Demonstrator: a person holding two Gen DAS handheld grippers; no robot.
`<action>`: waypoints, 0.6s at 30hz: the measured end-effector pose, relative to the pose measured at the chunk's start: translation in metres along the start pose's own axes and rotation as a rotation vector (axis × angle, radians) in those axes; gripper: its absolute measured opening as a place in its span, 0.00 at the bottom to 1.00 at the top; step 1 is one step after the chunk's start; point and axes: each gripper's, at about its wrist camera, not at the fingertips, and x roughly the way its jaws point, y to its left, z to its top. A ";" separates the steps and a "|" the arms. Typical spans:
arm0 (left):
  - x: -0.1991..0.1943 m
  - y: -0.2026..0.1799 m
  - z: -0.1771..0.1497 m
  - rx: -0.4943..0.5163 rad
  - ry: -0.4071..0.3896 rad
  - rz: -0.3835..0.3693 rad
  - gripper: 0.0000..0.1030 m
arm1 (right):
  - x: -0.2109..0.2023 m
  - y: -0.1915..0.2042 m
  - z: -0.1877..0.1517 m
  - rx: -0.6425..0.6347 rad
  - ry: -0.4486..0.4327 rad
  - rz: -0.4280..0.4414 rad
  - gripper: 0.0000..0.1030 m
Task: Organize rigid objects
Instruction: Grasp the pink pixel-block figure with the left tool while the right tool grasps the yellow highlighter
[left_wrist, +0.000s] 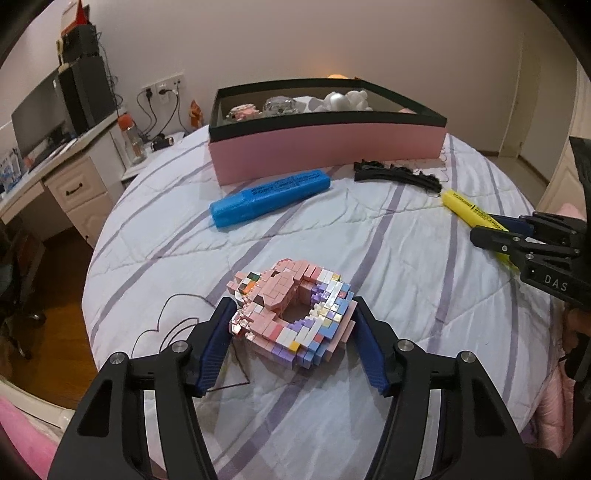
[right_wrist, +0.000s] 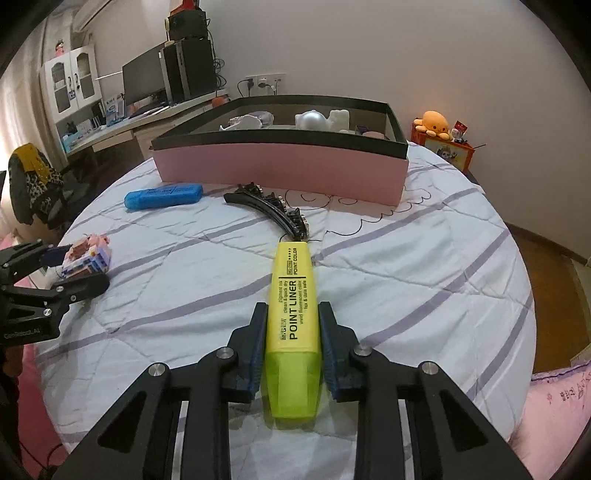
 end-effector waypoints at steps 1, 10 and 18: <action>-0.002 -0.001 0.000 -0.001 -0.002 -0.005 0.61 | -0.001 0.000 0.000 0.008 0.001 0.006 0.26; -0.014 -0.006 0.010 0.014 -0.030 -0.008 0.61 | -0.014 -0.002 0.007 0.049 -0.016 0.072 0.26; -0.024 -0.009 0.025 0.032 -0.058 -0.014 0.61 | -0.024 0.000 0.021 0.046 -0.037 0.098 0.26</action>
